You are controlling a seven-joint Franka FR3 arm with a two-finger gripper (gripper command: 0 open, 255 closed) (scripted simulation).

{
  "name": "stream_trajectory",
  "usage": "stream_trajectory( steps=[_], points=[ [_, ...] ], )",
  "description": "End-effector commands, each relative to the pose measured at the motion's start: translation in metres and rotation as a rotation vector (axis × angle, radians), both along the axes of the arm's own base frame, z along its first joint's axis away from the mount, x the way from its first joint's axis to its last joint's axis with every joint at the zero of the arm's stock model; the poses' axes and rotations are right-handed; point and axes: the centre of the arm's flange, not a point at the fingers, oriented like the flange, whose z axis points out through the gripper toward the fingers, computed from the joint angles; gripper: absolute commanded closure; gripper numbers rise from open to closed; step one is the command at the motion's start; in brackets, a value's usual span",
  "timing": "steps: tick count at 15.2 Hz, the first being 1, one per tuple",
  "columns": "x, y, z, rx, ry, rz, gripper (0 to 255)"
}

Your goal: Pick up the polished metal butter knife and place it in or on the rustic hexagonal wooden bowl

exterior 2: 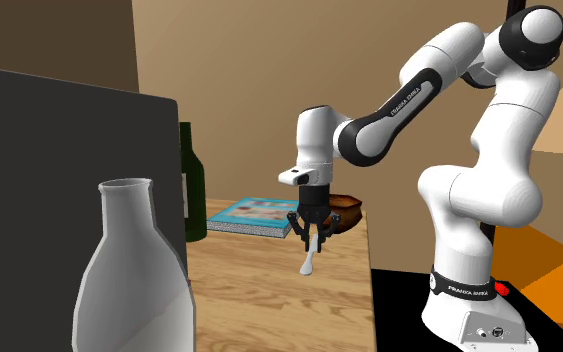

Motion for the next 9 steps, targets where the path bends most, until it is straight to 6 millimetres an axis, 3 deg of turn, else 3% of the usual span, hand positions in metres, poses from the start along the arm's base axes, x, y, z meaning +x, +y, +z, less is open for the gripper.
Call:
stream_trajectory(
  steps=[1,4,9],
  points=[
    [0.000,0.000,0.000,0.000,0.000,0.000,255],
    [0.000,0.000,0.000,0.000,0.000,0.000,255],
    [0.000,0.000,0.026,0.000,0.000,0.000,255]
  ],
)
